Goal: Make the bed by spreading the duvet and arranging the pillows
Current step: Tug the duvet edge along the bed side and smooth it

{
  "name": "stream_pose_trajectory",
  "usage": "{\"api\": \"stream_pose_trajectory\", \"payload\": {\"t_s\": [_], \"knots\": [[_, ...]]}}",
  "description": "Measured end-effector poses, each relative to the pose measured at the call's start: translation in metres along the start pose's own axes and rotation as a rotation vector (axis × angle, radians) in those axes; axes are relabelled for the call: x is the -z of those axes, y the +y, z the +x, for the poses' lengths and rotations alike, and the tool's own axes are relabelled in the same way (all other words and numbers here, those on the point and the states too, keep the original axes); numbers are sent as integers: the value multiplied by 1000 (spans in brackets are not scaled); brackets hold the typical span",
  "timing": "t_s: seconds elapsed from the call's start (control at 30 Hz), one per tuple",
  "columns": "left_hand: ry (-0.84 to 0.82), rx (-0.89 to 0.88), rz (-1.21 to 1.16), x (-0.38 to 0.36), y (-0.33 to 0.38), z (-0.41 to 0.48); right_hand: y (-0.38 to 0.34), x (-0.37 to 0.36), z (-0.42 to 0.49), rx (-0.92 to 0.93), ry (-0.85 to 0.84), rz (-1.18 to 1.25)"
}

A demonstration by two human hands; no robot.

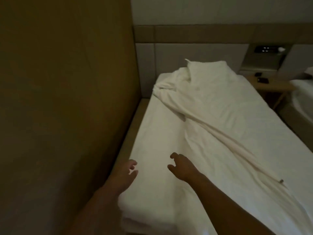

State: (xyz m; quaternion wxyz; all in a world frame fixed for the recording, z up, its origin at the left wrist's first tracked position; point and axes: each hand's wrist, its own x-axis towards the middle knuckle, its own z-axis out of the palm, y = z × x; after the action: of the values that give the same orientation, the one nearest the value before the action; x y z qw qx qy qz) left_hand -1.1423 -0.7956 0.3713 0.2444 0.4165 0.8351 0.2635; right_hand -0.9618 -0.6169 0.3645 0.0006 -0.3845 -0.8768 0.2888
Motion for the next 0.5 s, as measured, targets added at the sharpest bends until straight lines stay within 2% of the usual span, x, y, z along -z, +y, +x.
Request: {"api": "stream_pose_trajectory", "payload": {"t_s": [0.1, 0.23, 0.37, 0.5], "knots": [[45, 93, 109, 74, -52, -39, -100, -26, 12, 92, -33, -17], [56, 89, 245, 140, -105, -68, -191, -50, 28, 161, -49, -32], [104, 116, 238, 183, -140, -58, -231, -66, 55, 160, -79, -60], [85, 118, 273, 213, -157, -9, -244, -76, 98, 133, -60, -51]]}}
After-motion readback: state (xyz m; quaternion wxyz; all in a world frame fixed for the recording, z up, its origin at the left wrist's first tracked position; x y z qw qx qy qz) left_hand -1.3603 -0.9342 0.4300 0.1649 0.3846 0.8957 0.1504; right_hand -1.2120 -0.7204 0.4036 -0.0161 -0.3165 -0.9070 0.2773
